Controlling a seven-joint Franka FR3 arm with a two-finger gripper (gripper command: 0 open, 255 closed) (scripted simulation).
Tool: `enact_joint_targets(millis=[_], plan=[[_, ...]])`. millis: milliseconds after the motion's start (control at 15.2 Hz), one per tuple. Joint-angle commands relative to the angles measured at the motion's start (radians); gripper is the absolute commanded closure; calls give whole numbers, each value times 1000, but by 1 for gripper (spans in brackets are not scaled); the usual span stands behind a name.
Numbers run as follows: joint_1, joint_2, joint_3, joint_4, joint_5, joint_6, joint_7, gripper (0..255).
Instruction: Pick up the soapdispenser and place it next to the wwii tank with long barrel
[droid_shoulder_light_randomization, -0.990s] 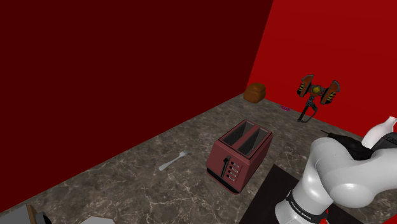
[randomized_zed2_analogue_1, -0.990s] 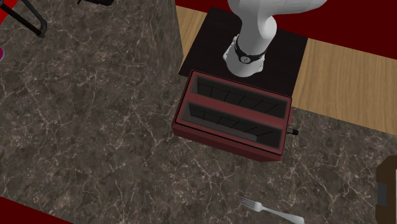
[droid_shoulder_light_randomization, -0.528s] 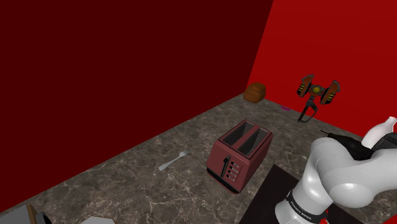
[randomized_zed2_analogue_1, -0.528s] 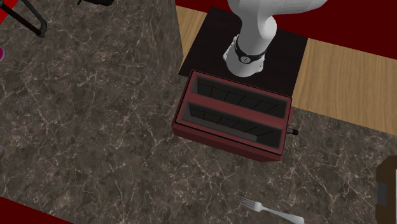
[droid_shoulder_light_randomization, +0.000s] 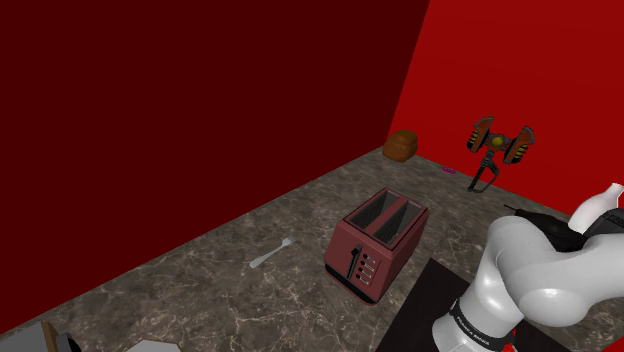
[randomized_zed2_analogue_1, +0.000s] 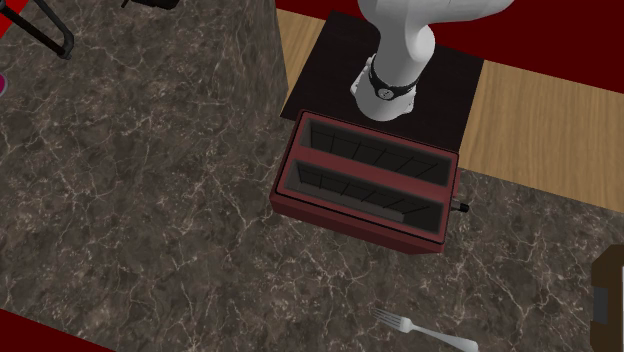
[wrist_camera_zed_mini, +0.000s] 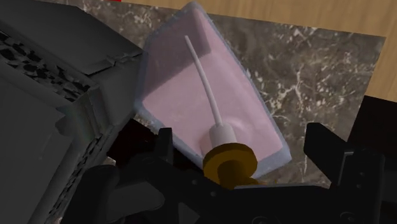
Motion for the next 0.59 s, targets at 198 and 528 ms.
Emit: enact_joint_targets(millis=[198, 528], plan=[[5, 44, 28, 46, 31, -72, -21, 0], [5, 44, 28, 46, 31, -72, -21, 0]])
